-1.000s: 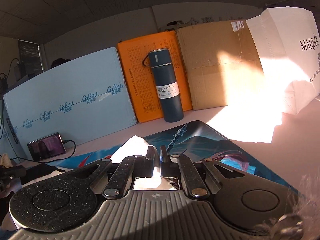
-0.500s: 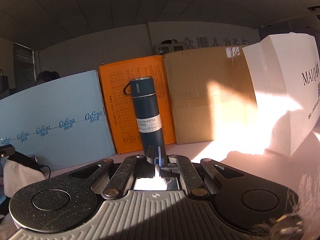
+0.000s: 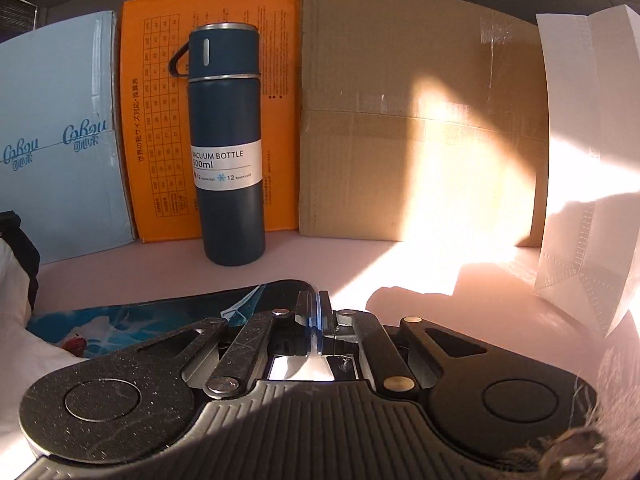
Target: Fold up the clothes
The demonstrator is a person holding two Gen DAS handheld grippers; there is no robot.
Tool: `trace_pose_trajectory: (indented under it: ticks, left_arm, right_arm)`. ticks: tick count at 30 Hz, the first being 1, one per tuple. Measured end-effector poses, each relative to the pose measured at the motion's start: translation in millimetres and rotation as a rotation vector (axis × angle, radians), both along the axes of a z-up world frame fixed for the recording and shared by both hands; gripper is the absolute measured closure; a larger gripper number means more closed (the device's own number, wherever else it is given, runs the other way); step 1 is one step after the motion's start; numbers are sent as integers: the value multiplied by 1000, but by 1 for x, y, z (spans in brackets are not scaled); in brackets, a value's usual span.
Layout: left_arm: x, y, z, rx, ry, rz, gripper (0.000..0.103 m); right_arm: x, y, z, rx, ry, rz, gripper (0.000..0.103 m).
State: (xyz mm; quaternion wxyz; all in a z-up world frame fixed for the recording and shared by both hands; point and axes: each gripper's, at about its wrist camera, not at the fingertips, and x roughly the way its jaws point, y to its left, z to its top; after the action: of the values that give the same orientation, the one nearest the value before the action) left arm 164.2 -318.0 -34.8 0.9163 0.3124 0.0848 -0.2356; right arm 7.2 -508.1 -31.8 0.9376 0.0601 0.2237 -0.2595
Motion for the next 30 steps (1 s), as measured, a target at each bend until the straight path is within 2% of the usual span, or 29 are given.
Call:
trace_pose_trajectory:
  ticks: [1, 2, 4, 5, 6, 7, 8, 9, 10, 12, 13, 14, 16, 18, 19, 23, 27, 30]
  left_arm:
    - [0, -1, -5, 39, -10, 11, 101]
    - [1, -2, -8, 62, -20, 17, 93]
    - [4, -2, -11, 92, -46, 32, 87]
    - [5, 0, -11, 98, -63, 42, 71]
    - [3, 6, -6, 77, -68, 39, 49]
    - [1, 13, 0, 53, -71, 35, 44]
    - [-1, 20, 6, 29, -74, 30, 40]
    - [-5, 31, 15, 8, -71, 17, 40]
    - [-11, 44, 25, -17, -68, -1, 39]
    - [-22, 73, 45, -66, -49, -39, 36]
    - [-27, 91, 55, -99, -21, -58, 36]
    - [-33, 110, 64, -134, 9, -77, 36]
    - [-48, 152, 72, -231, 113, -104, 36]
    - [-62, 198, 75, -324, 211, -115, 36]
    - [-73, 212, 71, -342, 249, -119, 37]
    - [-114, 238, 45, -377, 401, -188, 37]
    - [-112, 231, 22, -322, 490, -214, 36]
    - [-96, 222, 7, -295, 582, -248, 36]
  right_arm:
    - [-1, -3, -2, 3, 5, -30, 101]
    - [-3, -7, -3, 5, 8, -63, 100]
    - [-6, -13, -6, 10, 15, -128, 100]
    - [-9, -13, -4, -14, 7, -165, 99]
    - [-12, -13, -3, -42, -1, -201, 97]
    - [-18, -13, 0, -55, -20, -224, 93]
    - [-24, -12, 3, -67, -40, -237, 83]
    - [-30, -9, 9, -79, -69, -244, 76]
    - [-36, -6, 15, -92, -99, -250, 64]
    - [-54, 6, 32, -122, -163, -221, 55]
    - [-64, 14, 41, -140, -197, -195, 45]
    - [-73, 24, 48, -149, -221, -143, 33]
    - [-91, 42, 60, -146, -261, -6, 24]
    - [-101, 61, 63, -81, -267, 161, 22]
    - [-102, 72, 60, -13, -256, 264, 21]
    - [-89, 105, 32, 369, -139, 561, 21]
    - [-76, 146, 6, 540, -67, 652, 22]
    - [-78, 171, 2, 480, -55, 648, 23]
